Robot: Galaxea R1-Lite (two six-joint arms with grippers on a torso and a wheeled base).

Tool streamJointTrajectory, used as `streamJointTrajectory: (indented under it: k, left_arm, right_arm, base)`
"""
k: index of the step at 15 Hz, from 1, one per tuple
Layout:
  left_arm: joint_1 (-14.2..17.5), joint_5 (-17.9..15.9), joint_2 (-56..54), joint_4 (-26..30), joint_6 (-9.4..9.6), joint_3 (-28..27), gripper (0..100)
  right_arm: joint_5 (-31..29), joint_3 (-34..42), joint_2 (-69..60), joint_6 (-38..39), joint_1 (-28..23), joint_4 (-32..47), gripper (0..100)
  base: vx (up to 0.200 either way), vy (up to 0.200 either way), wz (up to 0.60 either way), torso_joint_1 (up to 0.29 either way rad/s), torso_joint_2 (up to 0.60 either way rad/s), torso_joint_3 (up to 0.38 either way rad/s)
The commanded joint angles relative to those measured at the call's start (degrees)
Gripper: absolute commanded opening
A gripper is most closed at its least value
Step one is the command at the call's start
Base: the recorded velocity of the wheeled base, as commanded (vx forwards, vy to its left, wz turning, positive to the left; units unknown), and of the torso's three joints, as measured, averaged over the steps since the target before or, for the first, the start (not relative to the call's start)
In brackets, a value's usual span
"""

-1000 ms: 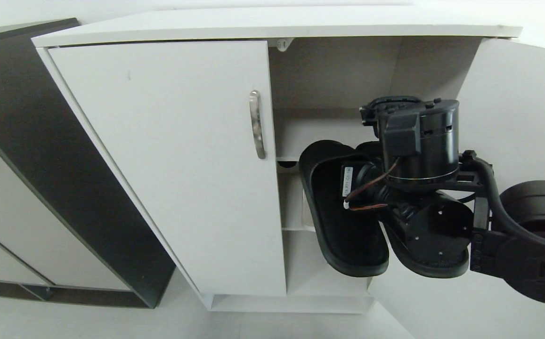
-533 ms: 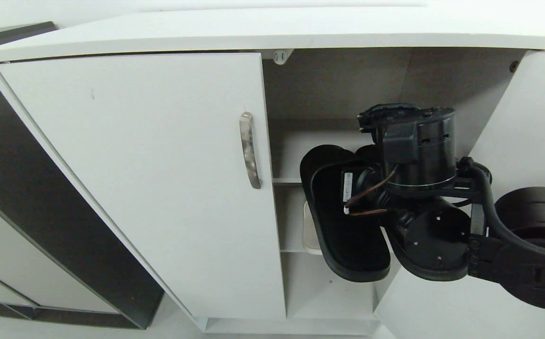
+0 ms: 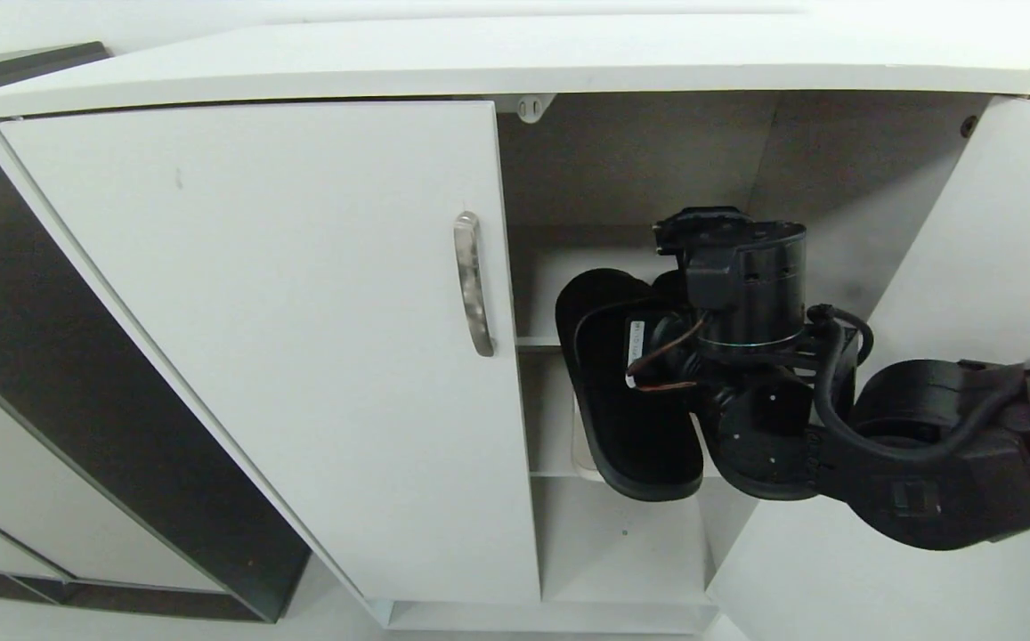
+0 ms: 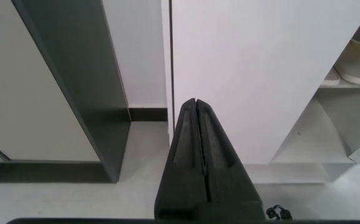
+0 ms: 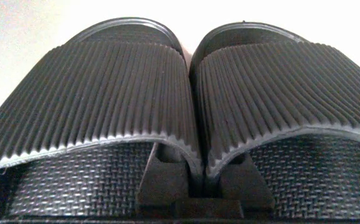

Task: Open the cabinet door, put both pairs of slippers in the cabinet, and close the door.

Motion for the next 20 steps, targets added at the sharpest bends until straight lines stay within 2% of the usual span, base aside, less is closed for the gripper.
streamJointTrajectory:
  k: [1,2,10,12,20]
  left_arm:
    - [0.0,0.0,0.0,0.0,-0.01,0.0,0]
    - [0.0,0.0,0.0,0.0,-0.01,0.0,0]
    - [0.0,0.0,0.0,0.0,-0.01,0.0,0]
    - [0.0,0.0,0.0,0.0,-0.01,0.0,0]
    - [0.0,0.0,0.0,0.0,-0.01,0.0,0]
  right_arm:
    - [1.0,-2.7,2.1,-1.5,-1.8,0.4,0]
    - [1.1,-3.4,2.3,-2.0,-2.0,0.6,0]
    - [1.5,-27.6,11.8,-3.0,-7.0,14.3,0]
    - [1.5,-31.3,14.0,-3.0,-8.2,15.4,0]
    - [1.5,-35.6,16.4,-3.1,-9.6,15.5,0]
  base:
    - [0.000,0.000,0.00,0.000,0.00,0.000]
    - [0.000,0.000,0.00,0.000,0.00,0.000]
    - [0.000,0.000,0.00,0.000,0.00,0.000]
    - [0.000,0.000,0.00,0.000,0.00,0.000]
    - [0.000,0.000,0.00,0.000,0.00,0.000]
